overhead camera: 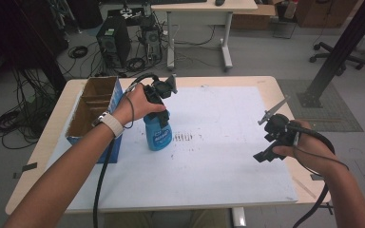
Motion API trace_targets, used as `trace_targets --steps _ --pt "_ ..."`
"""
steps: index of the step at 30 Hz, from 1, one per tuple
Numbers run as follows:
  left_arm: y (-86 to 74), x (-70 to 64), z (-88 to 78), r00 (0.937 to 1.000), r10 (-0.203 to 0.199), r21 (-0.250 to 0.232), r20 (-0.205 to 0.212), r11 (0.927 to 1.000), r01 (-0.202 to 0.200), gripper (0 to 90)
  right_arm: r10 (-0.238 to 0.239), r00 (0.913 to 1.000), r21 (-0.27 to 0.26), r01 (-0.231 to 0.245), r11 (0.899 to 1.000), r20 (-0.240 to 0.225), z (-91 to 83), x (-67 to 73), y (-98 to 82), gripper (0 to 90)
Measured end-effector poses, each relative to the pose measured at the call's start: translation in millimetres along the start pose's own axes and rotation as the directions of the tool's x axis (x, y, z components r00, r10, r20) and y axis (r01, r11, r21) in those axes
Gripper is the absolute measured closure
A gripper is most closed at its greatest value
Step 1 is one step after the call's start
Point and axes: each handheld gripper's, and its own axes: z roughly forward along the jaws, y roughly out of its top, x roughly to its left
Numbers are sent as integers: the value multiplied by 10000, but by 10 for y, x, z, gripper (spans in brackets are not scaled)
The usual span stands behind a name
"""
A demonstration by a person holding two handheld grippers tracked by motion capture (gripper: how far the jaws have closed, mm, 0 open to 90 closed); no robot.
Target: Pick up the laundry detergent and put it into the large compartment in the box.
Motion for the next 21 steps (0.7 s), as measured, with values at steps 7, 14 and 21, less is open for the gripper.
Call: trace_targets --steps 7,14,21 --pt "-1 1 -2 9999 -90 86 81 9999 90 265 32 10000 7 -32 10000 11 0 -9 -14 126" --pt "-10 4 -10 9999 -109 111 91 9999 108 304 12 10000 4 -12 10000 2 1 -7 -11 126" --pt "-16 4 -15 9998 -140 54 110 9999 139 362 20 10000 32 -20 10000 -10 7 -6 -12 126"
